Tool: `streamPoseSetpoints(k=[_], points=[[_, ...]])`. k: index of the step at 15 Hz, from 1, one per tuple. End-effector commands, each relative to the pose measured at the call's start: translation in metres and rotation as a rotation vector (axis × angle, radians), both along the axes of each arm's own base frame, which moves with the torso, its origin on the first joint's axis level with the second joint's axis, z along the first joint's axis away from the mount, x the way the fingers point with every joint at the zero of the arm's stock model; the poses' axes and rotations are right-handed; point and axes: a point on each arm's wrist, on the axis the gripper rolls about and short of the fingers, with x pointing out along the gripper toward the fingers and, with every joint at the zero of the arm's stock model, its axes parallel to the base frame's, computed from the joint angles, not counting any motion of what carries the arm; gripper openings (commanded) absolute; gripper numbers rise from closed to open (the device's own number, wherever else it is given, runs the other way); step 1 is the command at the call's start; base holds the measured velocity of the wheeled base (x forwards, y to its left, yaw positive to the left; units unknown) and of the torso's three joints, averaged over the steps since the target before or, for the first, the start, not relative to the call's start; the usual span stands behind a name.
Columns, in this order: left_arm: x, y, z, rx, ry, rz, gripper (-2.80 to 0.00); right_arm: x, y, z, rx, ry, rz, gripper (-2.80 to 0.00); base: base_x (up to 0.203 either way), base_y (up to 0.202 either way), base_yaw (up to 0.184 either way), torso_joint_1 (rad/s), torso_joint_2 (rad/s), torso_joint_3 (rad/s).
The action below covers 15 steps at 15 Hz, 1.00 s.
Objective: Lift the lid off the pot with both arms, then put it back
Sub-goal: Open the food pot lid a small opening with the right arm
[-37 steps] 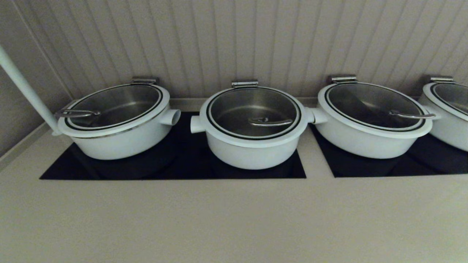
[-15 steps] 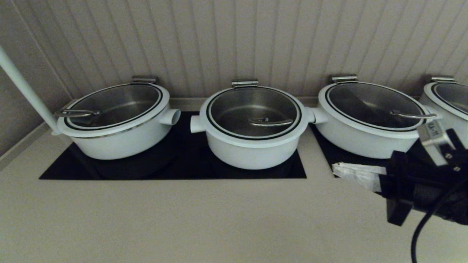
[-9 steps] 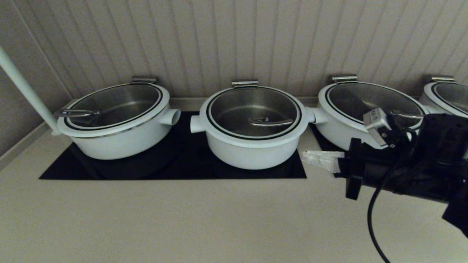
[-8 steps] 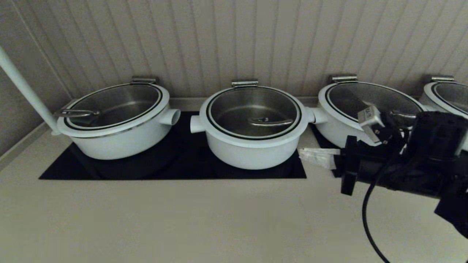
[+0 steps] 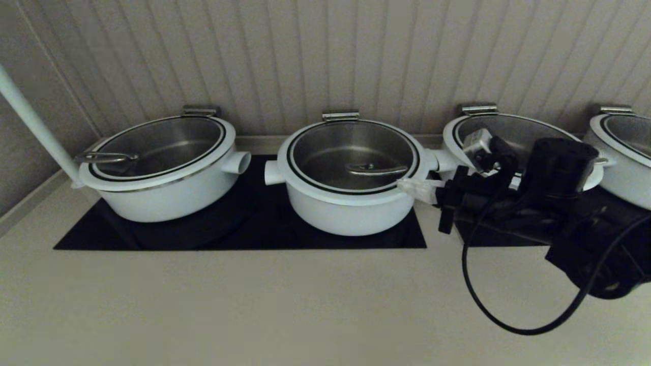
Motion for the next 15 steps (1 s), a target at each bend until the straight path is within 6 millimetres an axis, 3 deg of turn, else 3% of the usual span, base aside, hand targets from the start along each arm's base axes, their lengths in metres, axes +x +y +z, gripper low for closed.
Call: streamPoseSetpoints(k=[1, 4, 11, 15], points=[[0.000, 0.000, 0.000, 0.000, 0.001, 0.000, -2.80, 0.005, 0.003, -0.005, -0.002, 0.006, 0.004, -2.80, 0.000, 0.000, 0.000, 0.000, 0.00, 0.000], [0.000, 0.000, 0.000, 0.000, 0.000, 0.000, -2.80, 0.005, 0.010, -0.007, -0.004, 0.009, 0.024, -2.80, 0.000, 0.000, 0.000, 0.000, 0.00, 0.000], [0.000, 0.000, 0.000, 0.000, 0.001, 0.000, -2.80, 0.034, 0.025, -0.006, 0.041, -0.096, -0.078, -2.80, 0.000, 0.000, 0.000, 0.000, 0.00, 0.000], [0.000, 0.000, 0.000, 0.002, 0.000, 0.000, -2.80, 0.038, 0.027, -0.001, 0.057, -0.125, -0.112, -2.80, 0.000, 0.000, 0.000, 0.000, 0.00, 0.000]])
